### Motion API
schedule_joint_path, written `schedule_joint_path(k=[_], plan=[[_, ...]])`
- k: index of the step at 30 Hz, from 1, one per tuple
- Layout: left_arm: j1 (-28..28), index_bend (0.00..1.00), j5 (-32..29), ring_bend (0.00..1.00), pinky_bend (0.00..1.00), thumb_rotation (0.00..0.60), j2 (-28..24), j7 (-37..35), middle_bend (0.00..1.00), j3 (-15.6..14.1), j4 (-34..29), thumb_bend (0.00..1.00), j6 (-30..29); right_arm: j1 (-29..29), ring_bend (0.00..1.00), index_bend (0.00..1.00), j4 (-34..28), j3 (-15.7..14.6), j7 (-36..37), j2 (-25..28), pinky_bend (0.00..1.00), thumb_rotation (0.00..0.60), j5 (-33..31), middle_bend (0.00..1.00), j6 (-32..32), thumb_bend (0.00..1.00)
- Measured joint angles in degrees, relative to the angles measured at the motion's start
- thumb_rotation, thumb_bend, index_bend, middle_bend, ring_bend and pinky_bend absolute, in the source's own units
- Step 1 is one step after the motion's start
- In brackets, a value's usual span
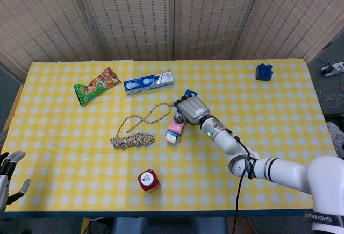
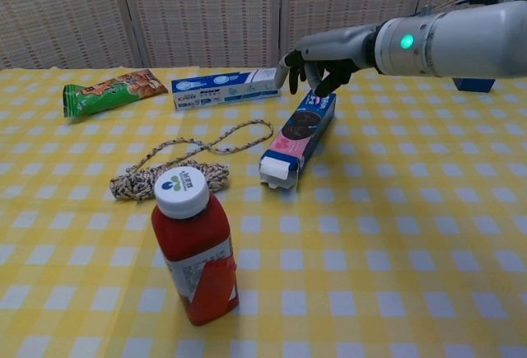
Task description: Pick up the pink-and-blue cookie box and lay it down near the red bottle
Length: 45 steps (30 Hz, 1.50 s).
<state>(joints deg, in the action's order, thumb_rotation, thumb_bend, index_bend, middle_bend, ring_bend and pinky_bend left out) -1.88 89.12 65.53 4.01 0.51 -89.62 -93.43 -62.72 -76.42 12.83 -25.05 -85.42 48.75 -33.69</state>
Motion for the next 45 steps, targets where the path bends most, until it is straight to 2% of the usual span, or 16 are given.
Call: schedule_joint_path(k=[12, 22, 26, 34, 45], plan=[[-0.74, 0.22, -0.88, 0.12, 0.05, 0.600, -0.14, -2.26, 0.19, 0.12, 1.79, 0.33, -0.24, -7.62, 0.18, 0.21, 14.32, -2.22, -4.21, -10.81, 0.21, 0.600, -7.50, 0.28, 1.33, 1.00], [-1.50, 0.22, -1.36, 0.12, 0.05, 0.600, 0.09, -3.62, 0.19, 0.08, 3.22, 0.33, -0.55, -11.19, 0.16, 0.20, 21.90, -4.25, -7.53, -15.55, 0.21, 0.600, -13.14, 0.28, 2.72, 0.99], [-1.73, 0.22, -1.39, 0.12, 0.05, 0.600, 0.11, -3.78, 0.19, -0.07, 3.72, 0.33, -0.49, -12.03, 0.16, 0.17, 23.99, -5.70, -9.79, -16.67, 0.21, 0.600, -15.31, 0.28, 2.92, 0.98], [-1.69, 0.22, -1.16, 0.12, 0.05, 0.600, 0.38, -3.88, 0.19, 0.04, 3.98, 0.33, -0.46, -11.71, 0.16, 0.14, 22.59, -7.41, -12.02, -15.36, 0.21, 0.600, -18.80, 0.32, 1.77, 0.97], [-1.39, 0.22, -1.08, 0.12, 0.05, 0.600, 0.69, -3.84, 0.19, 0.27, 4.18, 0.33, -0.03, -8.56, 0.16, 0.14, 12.85, -11.15, -11.97, -7.88, 0.20, 0.600, -17.84, 0.37, 0.56, 0.97]])
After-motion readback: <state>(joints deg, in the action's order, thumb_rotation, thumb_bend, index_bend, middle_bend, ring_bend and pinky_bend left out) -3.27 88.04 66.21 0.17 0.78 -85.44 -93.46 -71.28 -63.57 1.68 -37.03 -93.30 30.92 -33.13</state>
